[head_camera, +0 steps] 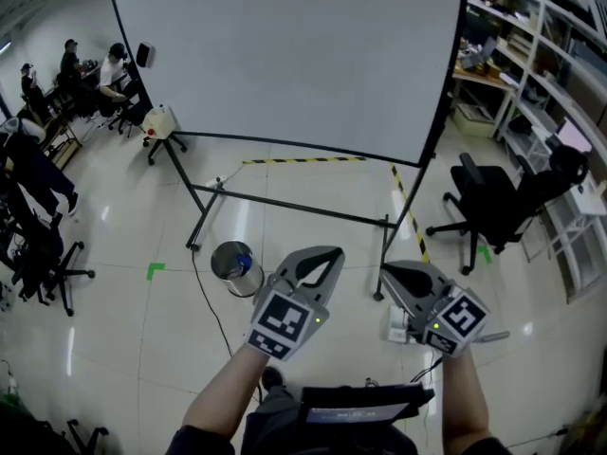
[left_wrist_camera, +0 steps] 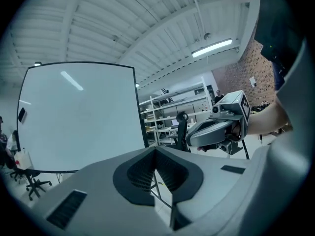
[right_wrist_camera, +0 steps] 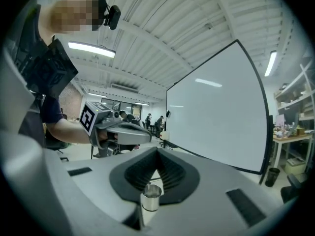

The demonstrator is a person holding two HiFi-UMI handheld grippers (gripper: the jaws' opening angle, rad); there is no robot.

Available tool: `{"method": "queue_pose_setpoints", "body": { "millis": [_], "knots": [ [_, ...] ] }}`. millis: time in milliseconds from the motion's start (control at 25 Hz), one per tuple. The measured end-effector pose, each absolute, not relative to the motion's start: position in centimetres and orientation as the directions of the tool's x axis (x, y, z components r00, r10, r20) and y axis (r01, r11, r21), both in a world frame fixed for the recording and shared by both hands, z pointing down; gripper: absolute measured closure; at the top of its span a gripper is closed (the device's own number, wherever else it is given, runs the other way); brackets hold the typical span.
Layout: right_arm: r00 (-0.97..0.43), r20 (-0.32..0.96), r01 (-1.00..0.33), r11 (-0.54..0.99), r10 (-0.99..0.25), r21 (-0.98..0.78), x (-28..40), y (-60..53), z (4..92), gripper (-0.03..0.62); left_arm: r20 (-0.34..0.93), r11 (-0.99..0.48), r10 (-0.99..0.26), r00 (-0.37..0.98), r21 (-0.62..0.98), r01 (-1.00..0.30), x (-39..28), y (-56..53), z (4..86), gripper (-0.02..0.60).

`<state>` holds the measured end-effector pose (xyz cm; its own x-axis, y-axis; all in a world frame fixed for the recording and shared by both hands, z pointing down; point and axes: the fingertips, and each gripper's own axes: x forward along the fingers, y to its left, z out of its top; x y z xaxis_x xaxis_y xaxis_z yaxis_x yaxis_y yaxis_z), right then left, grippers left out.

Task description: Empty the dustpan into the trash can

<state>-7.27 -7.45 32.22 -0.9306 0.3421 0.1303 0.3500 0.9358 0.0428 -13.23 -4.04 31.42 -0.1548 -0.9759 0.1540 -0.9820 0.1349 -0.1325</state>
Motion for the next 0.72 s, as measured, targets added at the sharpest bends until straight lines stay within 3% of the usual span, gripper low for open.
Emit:
{"method": "queue_pose_setpoints", "body": {
  "millis": [720],
  "knots": [
    [-0.864,0.208,0.479,0.876,0.458,0.059,-21.3,5.2,33.3,0.580,0.138,0.256,-0.954,-0.267,-0.095,-0.962,-27.0,8.9,32.0,0.578]
  ]
}}
